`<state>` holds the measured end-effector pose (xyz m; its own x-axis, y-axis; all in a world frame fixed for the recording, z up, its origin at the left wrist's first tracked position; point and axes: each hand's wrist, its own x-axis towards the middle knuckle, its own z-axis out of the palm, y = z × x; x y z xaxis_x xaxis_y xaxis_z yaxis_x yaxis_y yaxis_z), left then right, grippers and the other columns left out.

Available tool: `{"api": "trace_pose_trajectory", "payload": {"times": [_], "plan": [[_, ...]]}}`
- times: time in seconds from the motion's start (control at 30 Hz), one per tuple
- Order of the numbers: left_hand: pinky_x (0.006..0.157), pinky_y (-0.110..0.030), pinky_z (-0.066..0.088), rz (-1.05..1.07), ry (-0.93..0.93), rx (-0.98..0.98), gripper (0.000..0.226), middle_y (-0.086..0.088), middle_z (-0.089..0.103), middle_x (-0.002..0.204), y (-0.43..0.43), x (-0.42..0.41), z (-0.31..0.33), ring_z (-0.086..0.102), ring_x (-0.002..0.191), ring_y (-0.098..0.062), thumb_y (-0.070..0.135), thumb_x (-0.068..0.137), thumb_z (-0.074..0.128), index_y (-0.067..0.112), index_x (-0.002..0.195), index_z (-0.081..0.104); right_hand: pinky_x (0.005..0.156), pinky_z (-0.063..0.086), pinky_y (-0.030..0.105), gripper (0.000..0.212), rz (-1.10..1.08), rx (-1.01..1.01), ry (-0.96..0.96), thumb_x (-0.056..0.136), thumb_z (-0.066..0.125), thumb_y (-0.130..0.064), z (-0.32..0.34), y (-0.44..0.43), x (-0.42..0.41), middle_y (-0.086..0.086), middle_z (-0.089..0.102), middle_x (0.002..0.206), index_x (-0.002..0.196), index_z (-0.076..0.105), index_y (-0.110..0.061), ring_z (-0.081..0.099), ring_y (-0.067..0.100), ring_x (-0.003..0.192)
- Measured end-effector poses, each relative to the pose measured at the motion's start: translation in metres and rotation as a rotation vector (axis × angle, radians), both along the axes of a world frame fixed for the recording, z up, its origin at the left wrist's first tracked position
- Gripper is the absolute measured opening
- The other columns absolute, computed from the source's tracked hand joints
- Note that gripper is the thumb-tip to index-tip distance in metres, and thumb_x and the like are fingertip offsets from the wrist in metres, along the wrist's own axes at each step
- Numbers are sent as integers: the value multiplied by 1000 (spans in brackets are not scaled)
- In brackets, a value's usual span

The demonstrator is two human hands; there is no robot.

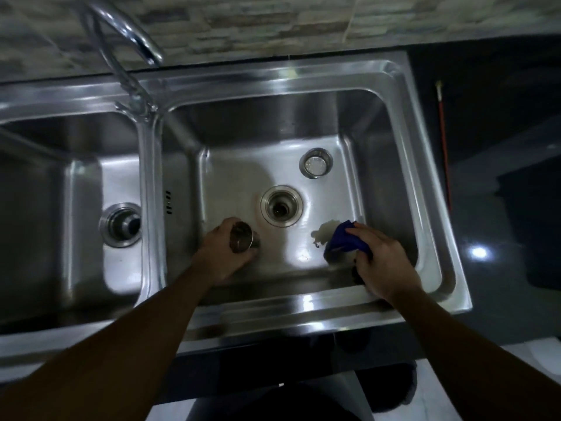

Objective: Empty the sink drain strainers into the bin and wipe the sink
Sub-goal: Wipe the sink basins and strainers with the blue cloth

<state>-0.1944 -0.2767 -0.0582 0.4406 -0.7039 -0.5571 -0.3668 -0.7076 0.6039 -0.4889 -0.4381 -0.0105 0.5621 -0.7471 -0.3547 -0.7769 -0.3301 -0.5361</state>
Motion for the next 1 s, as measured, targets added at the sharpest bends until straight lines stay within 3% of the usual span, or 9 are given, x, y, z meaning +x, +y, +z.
{"api": "trace_pose_trajectory", "payload": {"times": [0.1,0.23,0.3,0.43,0.5,0.6,0.7,0.8,1.0], "plan": [[96,-28,54,210,143,-111,56,1,70,119,2,-3,23,68,102,-11,33,77,86,28,127,60,104,48,32,52,2,11,-42,89,61,-7,3,0,-1,3,64,132,138,57,-23,61,14,114],[68,-7,53,416,329,-256,45,12,75,102,3,-11,53,70,85,4,24,80,83,27,121,65,87,53,23,51,-168,128,-115,89,59,1,17,2,19,-4,73,101,126,63,-34,68,9,88],[77,-17,56,493,433,-307,33,15,78,96,3,-15,68,73,92,-1,24,83,80,28,114,69,90,50,21,54,-255,136,-244,87,57,3,28,13,49,-11,71,98,123,64,-37,67,7,91],[100,-46,55,564,601,-359,30,-8,76,113,-5,-20,88,69,111,-31,30,84,75,17,111,74,93,46,11,66,-217,222,-507,84,52,9,55,55,119,-8,69,118,141,55,-26,64,-2,102],[94,-42,59,661,671,-370,43,-13,76,111,-10,-16,90,72,106,-30,34,84,74,7,117,71,103,48,23,73,-97,226,-543,85,52,4,64,80,138,4,62,137,152,42,-24,61,14,119],[71,-26,62,814,802,-348,27,-7,78,97,-8,-2,91,74,89,-19,27,96,60,8,112,70,117,39,36,76,92,179,-599,82,51,3,66,96,144,7,39,159,154,39,-19,40,16,146],[81,-35,61,712,876,-269,44,-15,75,112,-6,7,89,73,100,-27,34,80,71,9,115,70,104,48,27,80,35,198,-544,84,51,7,57,78,153,12,53,149,155,33,-24,57,23,128],[94,-43,58,686,920,-289,56,-18,72,119,-14,9,88,70,111,-33,36,78,74,5,124,67,82,41,3,78,-61,193,-488,86,51,1,48,68,161,9,65,131,155,33,-31,61,8,98],[75,-31,63,790,898,-252,32,-17,72,117,-28,25,66,69,101,-27,31,93,67,9,116,69,95,43,6,80,-4,256,-402,81,50,3,25,91,126,-4,58,144,149,43,-39,61,0,118]]}}
